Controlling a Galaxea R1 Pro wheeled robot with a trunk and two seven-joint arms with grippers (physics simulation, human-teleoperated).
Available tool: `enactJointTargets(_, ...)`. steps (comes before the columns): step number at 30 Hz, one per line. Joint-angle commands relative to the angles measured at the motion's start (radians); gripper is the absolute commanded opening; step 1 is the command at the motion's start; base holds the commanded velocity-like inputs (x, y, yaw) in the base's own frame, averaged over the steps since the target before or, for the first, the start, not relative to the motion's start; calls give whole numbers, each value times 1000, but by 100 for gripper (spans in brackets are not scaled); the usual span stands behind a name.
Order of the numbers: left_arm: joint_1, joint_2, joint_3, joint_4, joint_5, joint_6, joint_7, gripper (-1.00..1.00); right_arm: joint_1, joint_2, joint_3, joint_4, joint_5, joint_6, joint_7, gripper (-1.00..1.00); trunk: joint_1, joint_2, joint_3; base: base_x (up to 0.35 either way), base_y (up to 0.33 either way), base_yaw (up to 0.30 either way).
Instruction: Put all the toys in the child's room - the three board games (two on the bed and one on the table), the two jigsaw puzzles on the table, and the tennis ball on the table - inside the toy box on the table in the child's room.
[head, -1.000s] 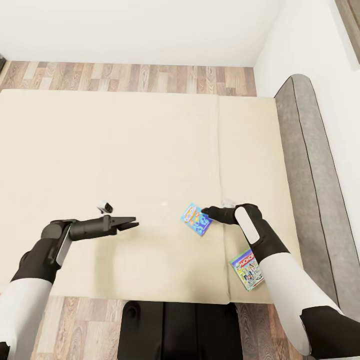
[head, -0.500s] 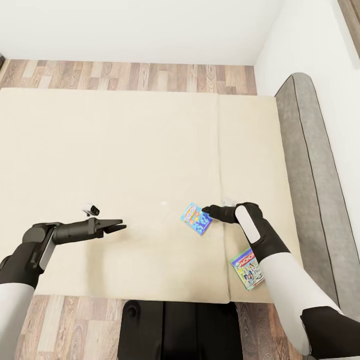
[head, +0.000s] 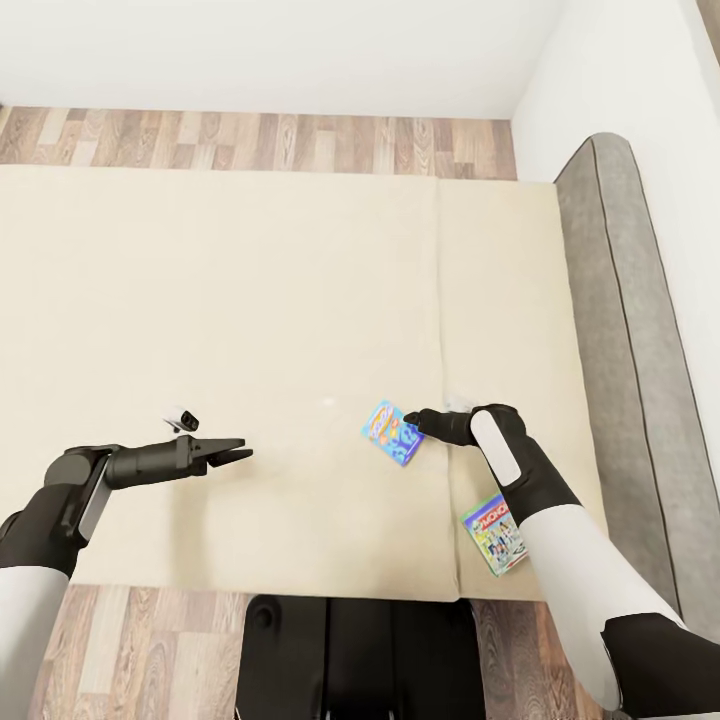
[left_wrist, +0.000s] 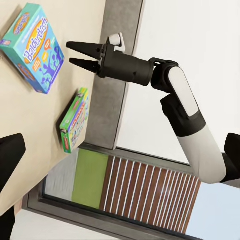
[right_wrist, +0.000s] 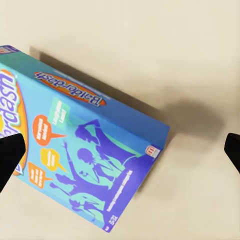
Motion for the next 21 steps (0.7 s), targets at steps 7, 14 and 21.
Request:
enactJointTargets(7, 0, 0, 0, 0, 0, 11, -4, 100, 0, 0, 1, -1, -11, 3, -10, 100, 1, -2, -12, 0, 0, 0)
enactJointTargets(14, 0, -1, 0, 0, -1, 11, -4, 100, 0, 0, 1, -1, -12, 1, -10, 100, 1, -2, -22, 0, 0, 0)
enactJointTargets(21, 0, -1, 0, 0, -2, 11, -4, 100, 0, 1, 1, -2, -14, -1, -11, 100, 1, -2, -24, 0, 0, 0)
